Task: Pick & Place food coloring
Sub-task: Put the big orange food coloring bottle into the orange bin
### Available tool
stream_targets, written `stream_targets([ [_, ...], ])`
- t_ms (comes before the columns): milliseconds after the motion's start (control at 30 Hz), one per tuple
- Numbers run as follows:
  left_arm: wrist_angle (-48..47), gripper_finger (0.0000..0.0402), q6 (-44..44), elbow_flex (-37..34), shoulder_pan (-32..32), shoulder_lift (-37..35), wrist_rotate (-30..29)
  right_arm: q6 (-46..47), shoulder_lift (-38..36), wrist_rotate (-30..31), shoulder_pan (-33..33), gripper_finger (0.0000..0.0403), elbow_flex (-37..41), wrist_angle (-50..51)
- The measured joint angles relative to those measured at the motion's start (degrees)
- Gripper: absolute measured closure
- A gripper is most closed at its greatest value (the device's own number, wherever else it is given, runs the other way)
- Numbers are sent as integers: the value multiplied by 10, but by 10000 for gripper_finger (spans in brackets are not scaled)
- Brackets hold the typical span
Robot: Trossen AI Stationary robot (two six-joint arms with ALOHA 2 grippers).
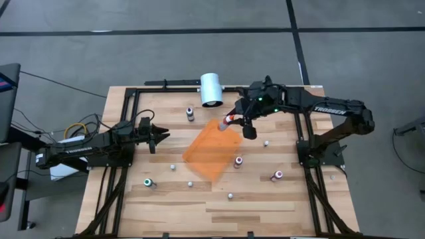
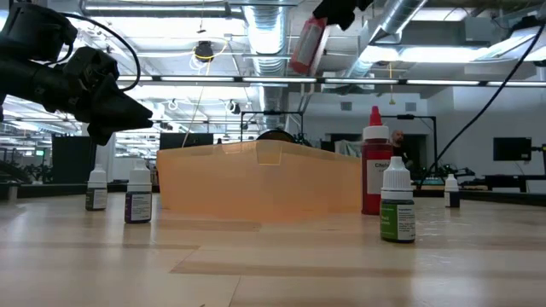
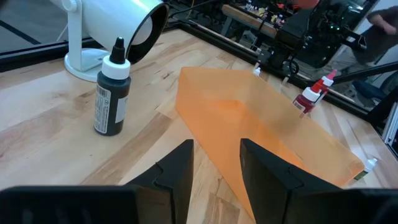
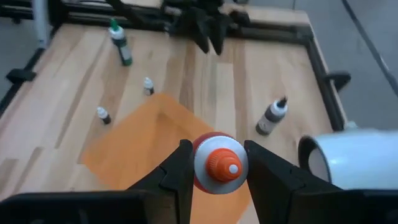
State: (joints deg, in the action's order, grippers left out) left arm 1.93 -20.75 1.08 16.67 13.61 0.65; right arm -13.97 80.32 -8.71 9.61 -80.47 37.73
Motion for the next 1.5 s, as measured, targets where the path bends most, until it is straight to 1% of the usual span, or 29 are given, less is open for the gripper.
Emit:
stream_targets([
  [100,0,280,0,0,0,0,0,30,23,15,-3,288,0,-17],
  [233,1,280,0,0,0,0,0,65,67,18,-7,286,0,-21],
  [433,0,280,0,0,0,0,0,65,120,62,-10,285,1,-34],
  [967,-10,280,0,0,0,0,-1,60,251,65,12,285,1,-74],
  [1067,-11,280,0,1,0,0,-1,60,267,76,14,285,1,-76],
  [1200,-12,280,0,1,0,0,-1,55,269,81,18,285,1,-91],
  [1333,-12,280,0,1,0,0,-1,44,269,114,18,285,1,-110],
  [1500,-13,280,0,1,0,0,-1,35,269,117,24,285,1,-108],
])
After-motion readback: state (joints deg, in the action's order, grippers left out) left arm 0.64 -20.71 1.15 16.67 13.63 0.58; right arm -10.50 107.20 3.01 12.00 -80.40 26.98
